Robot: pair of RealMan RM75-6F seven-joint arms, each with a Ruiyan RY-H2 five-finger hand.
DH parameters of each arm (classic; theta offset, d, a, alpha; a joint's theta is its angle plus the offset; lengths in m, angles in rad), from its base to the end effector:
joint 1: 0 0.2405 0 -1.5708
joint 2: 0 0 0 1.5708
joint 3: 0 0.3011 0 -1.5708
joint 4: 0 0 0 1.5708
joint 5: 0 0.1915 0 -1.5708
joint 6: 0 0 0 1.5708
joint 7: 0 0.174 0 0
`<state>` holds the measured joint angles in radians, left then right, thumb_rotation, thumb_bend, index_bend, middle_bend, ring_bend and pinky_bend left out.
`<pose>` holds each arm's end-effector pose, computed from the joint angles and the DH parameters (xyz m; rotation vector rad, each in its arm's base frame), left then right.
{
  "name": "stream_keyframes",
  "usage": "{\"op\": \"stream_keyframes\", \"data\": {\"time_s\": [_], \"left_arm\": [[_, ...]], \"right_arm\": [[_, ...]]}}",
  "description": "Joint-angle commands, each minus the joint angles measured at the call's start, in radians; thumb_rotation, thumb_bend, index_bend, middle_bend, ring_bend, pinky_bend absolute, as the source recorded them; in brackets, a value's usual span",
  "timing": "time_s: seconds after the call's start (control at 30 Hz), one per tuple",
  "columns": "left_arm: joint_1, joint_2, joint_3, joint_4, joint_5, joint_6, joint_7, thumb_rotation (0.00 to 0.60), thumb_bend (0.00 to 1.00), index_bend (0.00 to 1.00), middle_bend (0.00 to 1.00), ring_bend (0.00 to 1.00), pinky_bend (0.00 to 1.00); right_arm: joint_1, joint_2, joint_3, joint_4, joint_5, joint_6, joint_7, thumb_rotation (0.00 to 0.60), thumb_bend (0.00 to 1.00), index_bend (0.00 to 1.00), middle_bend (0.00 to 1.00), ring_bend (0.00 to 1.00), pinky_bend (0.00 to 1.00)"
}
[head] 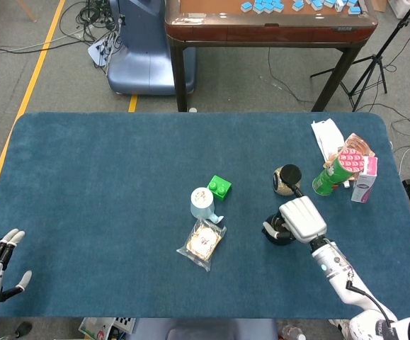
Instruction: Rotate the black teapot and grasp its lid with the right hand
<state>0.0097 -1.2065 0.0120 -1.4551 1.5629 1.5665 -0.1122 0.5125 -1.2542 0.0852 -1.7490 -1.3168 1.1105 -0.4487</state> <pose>-0.3737 0.1681 0.1760 -1.3573 -0.9545 -0.9127 -0.2267 -0.3266 0.0866 1.8576 -0.7517 0.8157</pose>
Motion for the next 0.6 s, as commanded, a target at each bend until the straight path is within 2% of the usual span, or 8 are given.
{"op": "stream_keyframes", "data": {"time_s": [0.03, 0.27, 0.6], "left_arm": [[0.000, 0.000, 0.000, 0.001, -0.001, 0.000, -0.002, 0.600, 0.29, 0.11, 0.07, 0.10, 0.01], [0.000, -0.001, -0.001, 0.003, -0.002, -0.001, -0.005, 0.600, 0.29, 0.11, 0.08, 0.10, 0.01], [0.000, -0.002, -0.001, 0.009, -0.004, -0.002, -0.011, 0.600, 0.29, 0.11, 0.07, 0.10, 0.01]], "right_arm": [[0.000, -0.003, -0.001, 0.002, 0.002, 0.002, -0.008, 0.338, 0.50, 1.00, 1.00, 0.87, 0.14], [0.003, -0.009, 0.000, 0.002, 0.009, 0.000, -0.018, 0.367, 0.51, 1.00, 1.00, 0.86, 0.15], [0.011, -0.022, -0.001, 0.009, 0.031, -0.012, -0.044, 0.391, 0.52, 1.00, 1.00, 0.86, 0.28]]}}
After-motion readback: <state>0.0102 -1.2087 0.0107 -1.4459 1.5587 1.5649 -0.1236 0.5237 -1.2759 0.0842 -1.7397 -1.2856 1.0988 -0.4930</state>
